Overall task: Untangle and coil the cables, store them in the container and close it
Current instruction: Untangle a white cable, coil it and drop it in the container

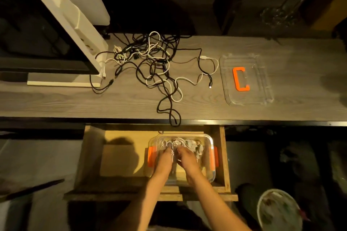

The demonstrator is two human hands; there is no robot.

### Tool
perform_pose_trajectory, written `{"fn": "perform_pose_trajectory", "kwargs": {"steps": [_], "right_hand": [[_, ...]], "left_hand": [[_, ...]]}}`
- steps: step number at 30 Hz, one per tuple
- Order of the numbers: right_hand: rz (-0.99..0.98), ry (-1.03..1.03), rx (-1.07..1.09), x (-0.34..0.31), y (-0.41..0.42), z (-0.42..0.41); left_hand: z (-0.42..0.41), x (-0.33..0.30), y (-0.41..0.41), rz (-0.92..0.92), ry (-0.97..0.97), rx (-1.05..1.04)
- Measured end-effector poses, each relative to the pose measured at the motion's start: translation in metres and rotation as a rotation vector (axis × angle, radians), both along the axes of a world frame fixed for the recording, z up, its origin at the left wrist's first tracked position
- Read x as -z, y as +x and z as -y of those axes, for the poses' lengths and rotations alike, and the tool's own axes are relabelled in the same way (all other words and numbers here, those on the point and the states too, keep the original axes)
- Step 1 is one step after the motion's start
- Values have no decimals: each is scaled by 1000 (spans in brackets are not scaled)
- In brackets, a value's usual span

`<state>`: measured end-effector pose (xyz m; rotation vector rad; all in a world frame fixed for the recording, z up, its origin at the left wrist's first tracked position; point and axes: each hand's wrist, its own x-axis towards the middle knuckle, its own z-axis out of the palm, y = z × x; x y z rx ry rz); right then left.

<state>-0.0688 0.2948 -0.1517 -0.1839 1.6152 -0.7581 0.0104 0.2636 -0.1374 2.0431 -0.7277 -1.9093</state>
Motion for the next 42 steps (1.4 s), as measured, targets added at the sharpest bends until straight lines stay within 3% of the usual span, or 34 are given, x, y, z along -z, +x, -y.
{"fn": "perform_pose_trajectory", "kwargs": {"steps": [6, 11, 17, 20, 24, 27, 30, 36, 38, 40, 42], "right_hand": [[11, 53, -17, 22, 21, 21], [-127, -58, 5, -2, 20, 33], [-214, -295, 291, -56, 10, 50], [-262, -380, 364, -79, -4, 77], [-234, -350, 358, -78, -20, 119], [-221, -312, 308, -66, -26, 149], [-378, -378, 202, -55, -29, 178], [-435, -343, -120, -33, -30, 215], [-479, -377, -204, -32, -31, 214], [-503, -435, -186, -36, -35, 212], [-496, -504, -138, -46, -39, 208]], "left_hand": [[6, 33, 16, 78, 34, -23], [26, 3, 15, 153, -109, 123], [69, -37, 19, 90, -401, -99], [98, -56, 17, -10, -458, -92], [129, -58, 9, -114, -469, -25], [156, -58, -1, -133, -422, -42], [183, -53, -11, -210, -329, -184], [211, -29, -4, -128, -265, -220], [209, -32, 2, -36, -368, -141], [204, -44, 8, 117, -556, -18], [202, -59, 9, 155, -752, 100]]}}
